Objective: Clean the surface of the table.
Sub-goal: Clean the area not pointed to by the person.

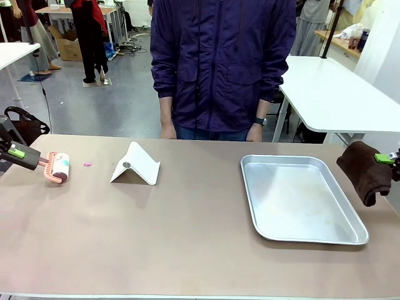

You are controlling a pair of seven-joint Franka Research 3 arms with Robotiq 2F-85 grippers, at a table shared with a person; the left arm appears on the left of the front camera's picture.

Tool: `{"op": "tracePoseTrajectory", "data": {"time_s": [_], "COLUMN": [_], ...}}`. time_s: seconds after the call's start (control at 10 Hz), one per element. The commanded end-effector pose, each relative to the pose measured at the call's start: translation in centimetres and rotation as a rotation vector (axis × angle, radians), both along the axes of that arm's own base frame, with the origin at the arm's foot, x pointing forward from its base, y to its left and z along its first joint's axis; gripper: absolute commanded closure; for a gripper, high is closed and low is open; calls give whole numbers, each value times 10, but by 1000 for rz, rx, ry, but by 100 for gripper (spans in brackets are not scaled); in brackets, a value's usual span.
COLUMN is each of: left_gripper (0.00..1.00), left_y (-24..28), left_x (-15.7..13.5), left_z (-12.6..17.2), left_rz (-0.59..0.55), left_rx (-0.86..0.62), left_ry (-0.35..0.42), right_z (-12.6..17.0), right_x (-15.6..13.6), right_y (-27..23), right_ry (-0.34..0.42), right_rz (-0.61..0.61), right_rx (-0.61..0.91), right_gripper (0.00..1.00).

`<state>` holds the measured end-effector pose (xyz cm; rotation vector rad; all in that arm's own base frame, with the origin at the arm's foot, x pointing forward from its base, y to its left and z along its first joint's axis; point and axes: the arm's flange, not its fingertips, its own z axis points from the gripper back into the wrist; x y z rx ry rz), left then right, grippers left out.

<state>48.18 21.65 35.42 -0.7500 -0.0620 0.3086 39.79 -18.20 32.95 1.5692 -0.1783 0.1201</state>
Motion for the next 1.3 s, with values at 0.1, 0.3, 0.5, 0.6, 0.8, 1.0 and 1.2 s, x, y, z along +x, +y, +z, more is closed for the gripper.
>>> {"op": "tracePoseTrajectory", "data": {"time_s": [0.1, 0.3, 0.5, 0.6, 0.8, 1.0, 1.2], "left_gripper": [79, 79, 79, 79, 79, 79, 79], "left_y": [-31, -60, -94, -106, -117, -114, -107], "left_x": [22, 39, 55, 61, 67, 65, 49], "left_z": [-20, -19, -21, -22, -22, -16, 2], "left_rz": [-58, -112, -170, -188, -197, -191, -200], "left_rx": [72, 92, 111, 115, 105, 94, 62], "left_ry": [57, 57, 58, 63, 60, 46, -16], "right_z": [6, 6, 6, 6, 6, 6, 6], "right_x": [2, 2, 2, 2, 2, 2, 2], "right_y": [0, 0, 0, 0, 0, 0, 0], "right_ry": [0, 0, 0, 0, 0, 0, 0], "right_rz": [3, 3, 3, 3, 3, 3, 3], "right_rx": [18, 18, 18, 18, 18, 18, 18], "right_gripper": [89, 89, 89, 89, 89, 89, 89]}}
